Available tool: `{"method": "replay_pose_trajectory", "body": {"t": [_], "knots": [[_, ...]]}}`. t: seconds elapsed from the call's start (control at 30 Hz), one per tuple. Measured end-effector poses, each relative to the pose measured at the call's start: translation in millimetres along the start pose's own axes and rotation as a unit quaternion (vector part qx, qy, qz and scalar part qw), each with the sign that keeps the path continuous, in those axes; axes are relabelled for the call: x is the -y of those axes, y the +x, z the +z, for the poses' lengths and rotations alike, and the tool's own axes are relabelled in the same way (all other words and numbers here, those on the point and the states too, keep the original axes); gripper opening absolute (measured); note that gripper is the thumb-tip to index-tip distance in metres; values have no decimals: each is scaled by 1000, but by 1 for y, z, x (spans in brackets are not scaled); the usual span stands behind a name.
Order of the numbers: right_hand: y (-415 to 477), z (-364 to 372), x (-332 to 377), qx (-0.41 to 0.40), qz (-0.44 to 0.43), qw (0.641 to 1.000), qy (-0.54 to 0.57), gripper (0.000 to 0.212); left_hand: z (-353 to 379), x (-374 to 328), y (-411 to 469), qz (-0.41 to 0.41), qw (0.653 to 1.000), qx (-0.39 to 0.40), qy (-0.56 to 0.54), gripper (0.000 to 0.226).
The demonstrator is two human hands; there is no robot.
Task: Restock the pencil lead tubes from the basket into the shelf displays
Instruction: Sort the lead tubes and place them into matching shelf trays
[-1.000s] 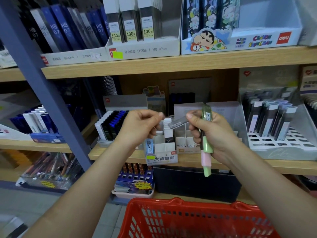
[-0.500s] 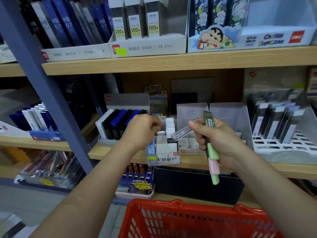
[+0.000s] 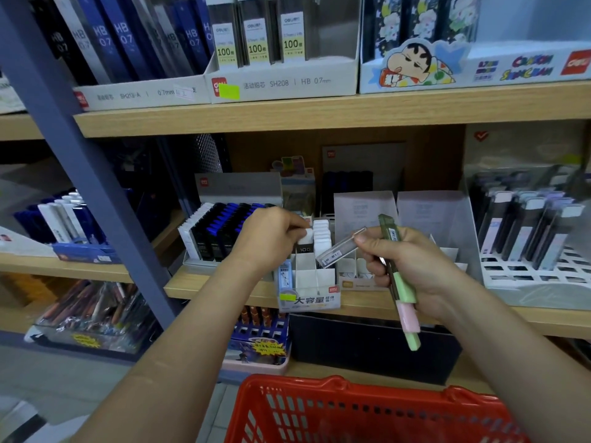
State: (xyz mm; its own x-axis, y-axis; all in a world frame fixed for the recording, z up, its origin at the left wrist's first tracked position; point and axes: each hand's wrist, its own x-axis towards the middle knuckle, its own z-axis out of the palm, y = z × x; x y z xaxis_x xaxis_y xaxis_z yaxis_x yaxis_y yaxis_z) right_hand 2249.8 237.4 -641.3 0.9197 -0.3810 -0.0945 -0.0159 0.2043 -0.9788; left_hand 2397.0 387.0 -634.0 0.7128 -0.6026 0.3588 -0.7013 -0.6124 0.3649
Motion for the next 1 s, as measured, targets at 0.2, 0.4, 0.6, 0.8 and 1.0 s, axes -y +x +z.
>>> {"method": "replay_pose_trajectory", "body": {"t": [0.2,0.4,0.6,0.8,1.0], "knots": [[0,7,1,-6,4,1000,15,6,2,3,6,4,999,-37,29,25],[3,21,3,-11,3,999,36,17,-16,-11,-7,-4,979,-6,-204,16],[6,35,0,1,-2,999,43,34,-41,-24,-24,29,910,198,-364,42],[7,28,8,-37,55,980,188,6,-33,2,-13,-40,934,-57,-351,31],[5,26,6,-20,93,953,289,18,-12,10,-6,-55,946,-150,-283,31]]}}
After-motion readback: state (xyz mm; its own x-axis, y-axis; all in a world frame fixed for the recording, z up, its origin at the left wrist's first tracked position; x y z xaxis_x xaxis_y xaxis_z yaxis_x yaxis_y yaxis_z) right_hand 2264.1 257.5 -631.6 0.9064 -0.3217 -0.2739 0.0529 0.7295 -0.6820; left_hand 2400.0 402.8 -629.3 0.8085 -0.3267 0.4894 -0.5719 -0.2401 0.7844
